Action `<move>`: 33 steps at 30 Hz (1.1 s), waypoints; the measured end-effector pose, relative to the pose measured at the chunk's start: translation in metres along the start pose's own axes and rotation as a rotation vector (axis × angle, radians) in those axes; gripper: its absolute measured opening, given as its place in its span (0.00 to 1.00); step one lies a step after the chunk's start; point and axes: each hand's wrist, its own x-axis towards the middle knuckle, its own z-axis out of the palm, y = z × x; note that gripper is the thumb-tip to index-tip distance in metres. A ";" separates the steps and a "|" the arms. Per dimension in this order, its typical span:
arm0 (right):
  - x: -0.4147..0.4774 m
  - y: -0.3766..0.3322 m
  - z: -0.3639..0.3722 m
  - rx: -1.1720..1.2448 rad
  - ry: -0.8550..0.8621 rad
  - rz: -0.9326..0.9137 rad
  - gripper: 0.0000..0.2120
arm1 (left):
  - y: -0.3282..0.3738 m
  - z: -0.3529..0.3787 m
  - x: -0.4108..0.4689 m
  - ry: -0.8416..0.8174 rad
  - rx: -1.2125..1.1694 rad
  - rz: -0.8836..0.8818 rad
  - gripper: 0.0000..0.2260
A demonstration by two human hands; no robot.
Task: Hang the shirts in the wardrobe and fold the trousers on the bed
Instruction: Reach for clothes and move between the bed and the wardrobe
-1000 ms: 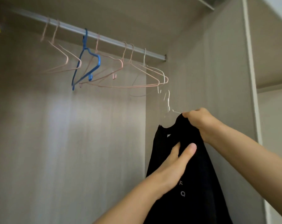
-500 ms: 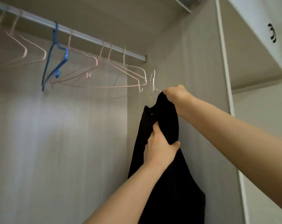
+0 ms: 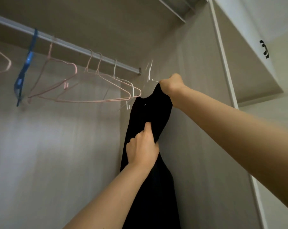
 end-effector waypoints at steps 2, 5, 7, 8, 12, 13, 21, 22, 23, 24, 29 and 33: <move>0.011 -0.007 0.009 -0.058 0.025 -0.051 0.05 | -0.004 0.002 0.016 0.007 0.024 -0.015 0.15; 0.033 -0.014 0.025 -0.106 0.019 -0.123 0.06 | -0.016 0.007 0.041 0.021 0.046 -0.040 0.12; 0.050 -0.015 0.036 -0.146 0.030 -0.150 0.11 | -0.026 0.012 0.057 0.036 0.061 -0.043 0.11; 0.060 -0.014 0.042 -0.146 0.036 -0.161 0.13 | -0.031 0.014 0.064 0.042 0.068 -0.040 0.12; 0.088 -0.004 0.062 -0.183 0.040 -0.186 0.07 | -0.050 0.025 0.085 0.036 0.067 -0.021 0.12; 0.094 0.000 0.067 -0.207 0.041 -0.202 0.05 | -0.054 0.028 0.087 0.028 0.069 -0.014 0.12; 0.096 0.043 0.080 -0.498 0.064 -0.414 0.12 | -0.067 0.054 0.076 0.013 0.115 0.036 0.14; 0.091 0.047 0.079 -0.571 0.096 -0.473 0.11 | -0.067 0.056 0.074 0.019 0.100 0.037 0.14; 0.086 0.051 0.078 -0.656 0.148 -0.540 0.10 | -0.066 0.057 0.072 0.025 0.084 0.037 0.14; 0.080 0.055 0.076 -0.738 0.211 -0.614 0.08 | -0.066 0.057 0.069 0.033 0.072 0.039 0.13; 0.044 0.084 0.072 -0.979 0.321 -0.782 0.11 | -0.064 0.062 0.045 0.039 0.095 0.063 0.17; 0.022 0.104 0.072 -1.062 0.269 -0.806 0.22 | -0.068 0.058 0.023 0.022 0.064 0.070 0.20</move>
